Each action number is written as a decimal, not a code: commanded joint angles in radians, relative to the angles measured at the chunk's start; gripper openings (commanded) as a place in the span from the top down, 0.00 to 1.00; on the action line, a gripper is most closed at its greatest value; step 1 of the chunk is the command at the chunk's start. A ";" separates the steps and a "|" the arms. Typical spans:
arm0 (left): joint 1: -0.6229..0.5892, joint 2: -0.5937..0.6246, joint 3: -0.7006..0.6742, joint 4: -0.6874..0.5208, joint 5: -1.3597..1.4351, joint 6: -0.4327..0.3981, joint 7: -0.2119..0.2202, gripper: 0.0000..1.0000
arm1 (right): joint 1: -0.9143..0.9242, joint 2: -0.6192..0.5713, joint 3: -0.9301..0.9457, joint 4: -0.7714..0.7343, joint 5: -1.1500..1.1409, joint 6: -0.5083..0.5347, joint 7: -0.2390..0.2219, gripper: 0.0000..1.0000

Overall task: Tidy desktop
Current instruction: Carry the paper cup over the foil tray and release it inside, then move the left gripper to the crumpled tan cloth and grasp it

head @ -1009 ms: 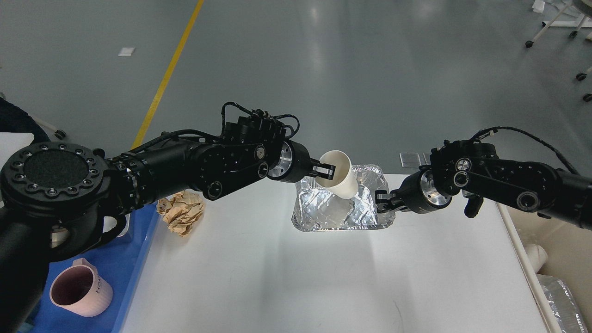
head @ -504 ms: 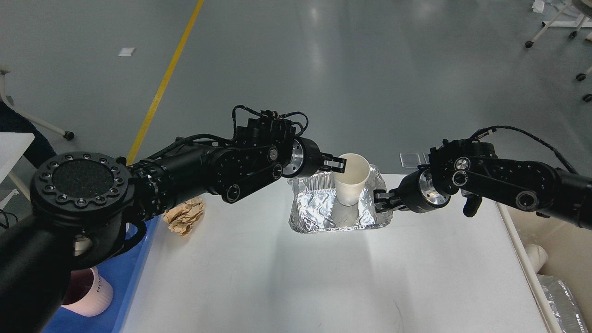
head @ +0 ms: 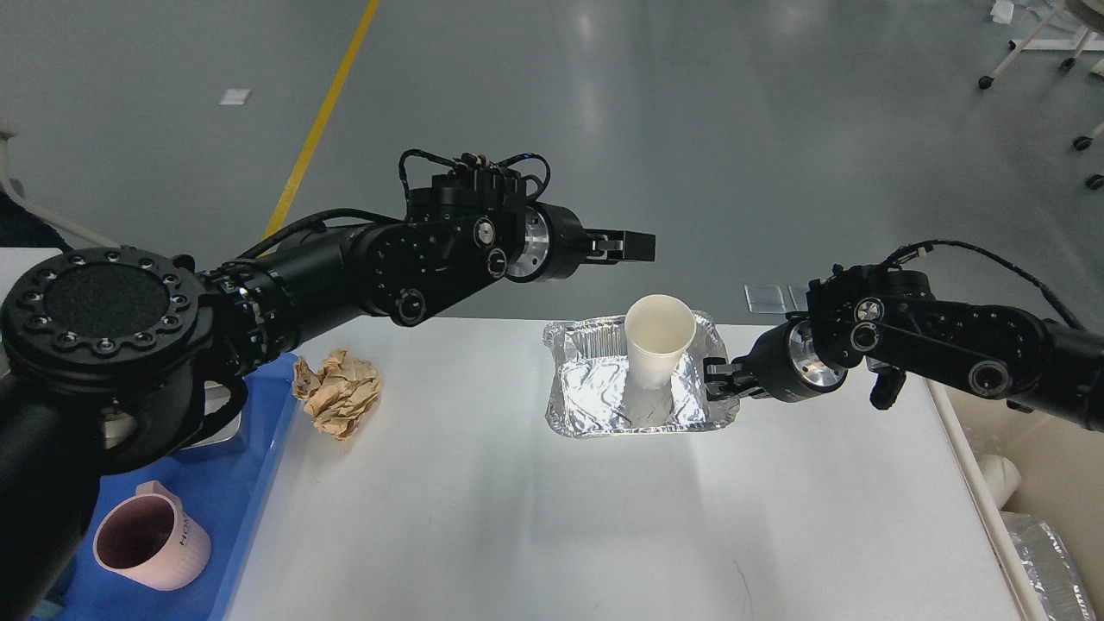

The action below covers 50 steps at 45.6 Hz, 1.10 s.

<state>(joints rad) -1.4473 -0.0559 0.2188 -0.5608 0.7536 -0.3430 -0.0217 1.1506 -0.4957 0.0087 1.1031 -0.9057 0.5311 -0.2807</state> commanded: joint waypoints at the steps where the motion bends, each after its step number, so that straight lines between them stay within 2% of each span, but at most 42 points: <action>1: -0.004 0.067 0.001 -0.013 0.000 -0.007 -0.001 0.09 | -0.002 -0.020 0.002 0.003 -0.001 0.001 0.001 1.00; 4: -0.004 0.113 0.001 -0.057 0.000 -0.007 -0.001 0.09 | -0.005 -0.021 0.002 0.001 -0.001 0.000 0.001 1.00; 11: -0.004 0.277 -0.004 -0.264 0.000 0.004 0.006 0.09 | -0.012 -0.021 0.004 0.001 -0.001 0.000 0.001 1.00; 16: -0.004 0.375 -0.009 -0.366 0.000 0.015 0.011 0.09 | -0.012 -0.021 0.004 0.000 -0.001 0.000 0.000 1.00; 35: 0.050 0.875 -0.009 -0.821 0.004 0.134 0.009 0.08 | -0.020 -0.030 0.001 -0.005 -0.001 0.000 0.001 1.00; 43: 0.073 1.044 -0.010 -0.912 0.004 0.159 0.000 0.08 | -0.029 -0.029 0.002 -0.006 -0.001 -0.002 0.000 1.00; 50: 0.090 1.131 -0.010 -0.961 0.006 0.162 -0.001 0.08 | -0.029 -0.029 0.004 -0.008 -0.001 -0.002 0.000 1.00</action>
<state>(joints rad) -1.3738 1.0136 0.2090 -1.4867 0.7578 -0.1846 -0.0219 1.1216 -0.5243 0.0111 1.0963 -0.9066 0.5292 -0.2805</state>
